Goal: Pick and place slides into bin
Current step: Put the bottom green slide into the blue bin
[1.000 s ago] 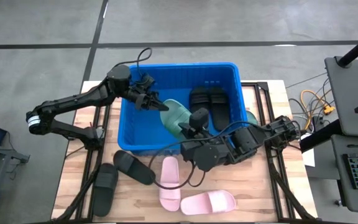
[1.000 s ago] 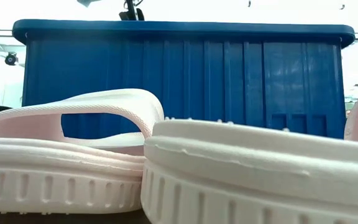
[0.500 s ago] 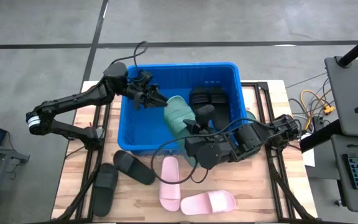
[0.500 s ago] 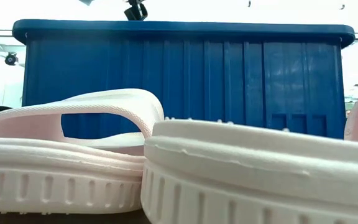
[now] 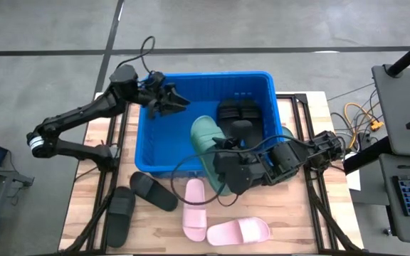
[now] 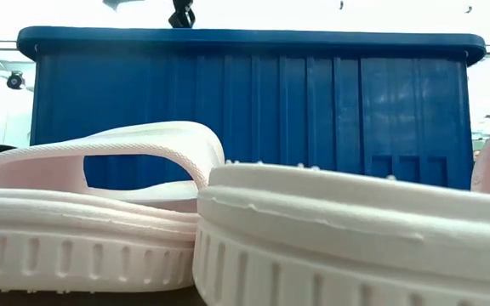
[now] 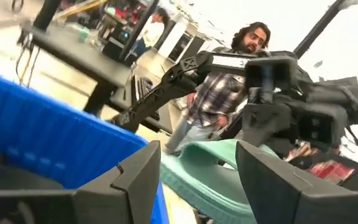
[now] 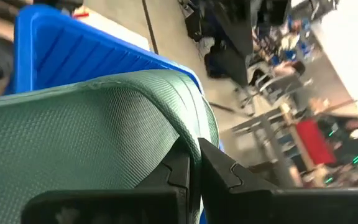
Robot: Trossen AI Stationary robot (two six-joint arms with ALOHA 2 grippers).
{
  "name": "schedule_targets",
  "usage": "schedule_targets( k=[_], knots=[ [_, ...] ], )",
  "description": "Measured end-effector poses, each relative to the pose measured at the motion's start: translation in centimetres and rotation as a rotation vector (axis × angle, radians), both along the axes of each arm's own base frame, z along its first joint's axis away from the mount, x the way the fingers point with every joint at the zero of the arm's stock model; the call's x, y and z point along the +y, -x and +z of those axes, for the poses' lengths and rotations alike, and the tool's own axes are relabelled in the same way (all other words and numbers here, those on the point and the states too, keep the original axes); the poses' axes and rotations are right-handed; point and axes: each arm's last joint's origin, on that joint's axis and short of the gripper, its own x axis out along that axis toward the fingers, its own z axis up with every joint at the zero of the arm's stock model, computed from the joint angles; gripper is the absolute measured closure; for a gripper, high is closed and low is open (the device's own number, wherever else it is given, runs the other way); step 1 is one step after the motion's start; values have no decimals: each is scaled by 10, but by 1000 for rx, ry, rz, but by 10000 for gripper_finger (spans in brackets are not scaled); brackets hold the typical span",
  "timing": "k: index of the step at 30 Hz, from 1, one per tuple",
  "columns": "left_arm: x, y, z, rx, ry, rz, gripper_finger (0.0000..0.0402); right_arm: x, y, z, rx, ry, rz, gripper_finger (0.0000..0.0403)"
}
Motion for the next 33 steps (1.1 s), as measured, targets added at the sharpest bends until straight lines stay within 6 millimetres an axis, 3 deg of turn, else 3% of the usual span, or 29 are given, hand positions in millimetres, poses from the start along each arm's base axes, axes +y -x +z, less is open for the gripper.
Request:
schedule_targets(
  k=[7,13,21,33],
  knots=[
    [-13,26,21,-128,-204,90,208,0,2,-2,-38,-67,-37,394],
    [-32,64,37,-201,-378,251,208,-8,0,-2,-147,-180,-123,394],
    [-50,115,31,-25,-459,592,208,-22,-6,-3,-173,-209,-175,394],
    [-63,136,20,50,-388,578,208,-72,-21,-2,-163,-230,-254,394]
  ],
)
